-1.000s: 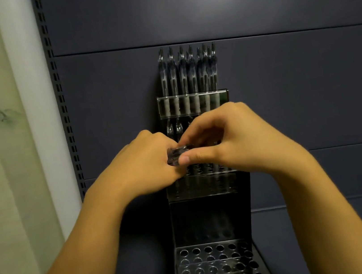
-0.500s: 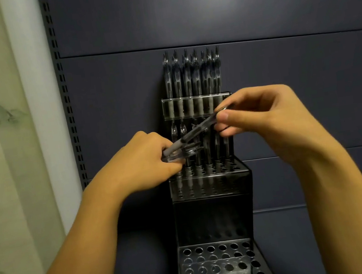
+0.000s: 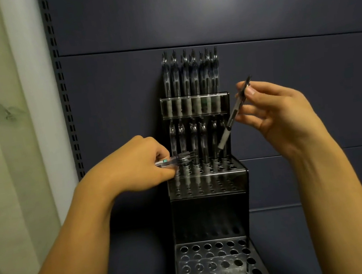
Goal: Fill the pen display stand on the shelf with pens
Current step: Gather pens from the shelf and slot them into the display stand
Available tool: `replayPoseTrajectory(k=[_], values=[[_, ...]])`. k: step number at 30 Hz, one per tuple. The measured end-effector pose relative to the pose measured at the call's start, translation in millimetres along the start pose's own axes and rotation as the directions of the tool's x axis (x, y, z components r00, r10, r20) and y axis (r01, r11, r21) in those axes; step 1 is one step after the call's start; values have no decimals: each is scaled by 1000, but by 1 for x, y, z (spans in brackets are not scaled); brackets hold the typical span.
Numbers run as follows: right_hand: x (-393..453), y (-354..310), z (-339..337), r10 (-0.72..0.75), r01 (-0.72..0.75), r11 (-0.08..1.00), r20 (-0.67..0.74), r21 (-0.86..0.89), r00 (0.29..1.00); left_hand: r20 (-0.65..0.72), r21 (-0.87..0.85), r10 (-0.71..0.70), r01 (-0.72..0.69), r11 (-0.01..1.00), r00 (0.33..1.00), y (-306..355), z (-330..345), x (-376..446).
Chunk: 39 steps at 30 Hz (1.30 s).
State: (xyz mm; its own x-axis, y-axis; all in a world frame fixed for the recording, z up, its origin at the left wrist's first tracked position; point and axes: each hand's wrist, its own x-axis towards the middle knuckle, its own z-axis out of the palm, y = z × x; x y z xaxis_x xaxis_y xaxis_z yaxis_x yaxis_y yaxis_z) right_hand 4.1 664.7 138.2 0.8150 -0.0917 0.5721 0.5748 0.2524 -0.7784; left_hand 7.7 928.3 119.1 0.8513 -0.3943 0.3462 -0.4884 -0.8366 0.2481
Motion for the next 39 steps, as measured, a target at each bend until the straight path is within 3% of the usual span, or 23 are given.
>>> replayPoseTrajectory(k=[7, 20, 28, 39], values=[[2, 11, 4, -133, 119, 970, -52, -213, 990, -6, -13, -1, 1, 1000, 1000, -3, -2, -1], [9, 30, 17, -56, 24, 884, -55, -466, 997, -30, -49, 15, -16, 999, 999, -1, -5, -4], [5, 30, 22, 45, -60, 757, -39, -651, 998, -36, -49, 24, -26, 998, 999, -1, -3, -4], [0, 19, 23, 89, -105, 686, -60, -720, 994, -27, -50, 28, -30, 998, 999, 2, -3, -3]])
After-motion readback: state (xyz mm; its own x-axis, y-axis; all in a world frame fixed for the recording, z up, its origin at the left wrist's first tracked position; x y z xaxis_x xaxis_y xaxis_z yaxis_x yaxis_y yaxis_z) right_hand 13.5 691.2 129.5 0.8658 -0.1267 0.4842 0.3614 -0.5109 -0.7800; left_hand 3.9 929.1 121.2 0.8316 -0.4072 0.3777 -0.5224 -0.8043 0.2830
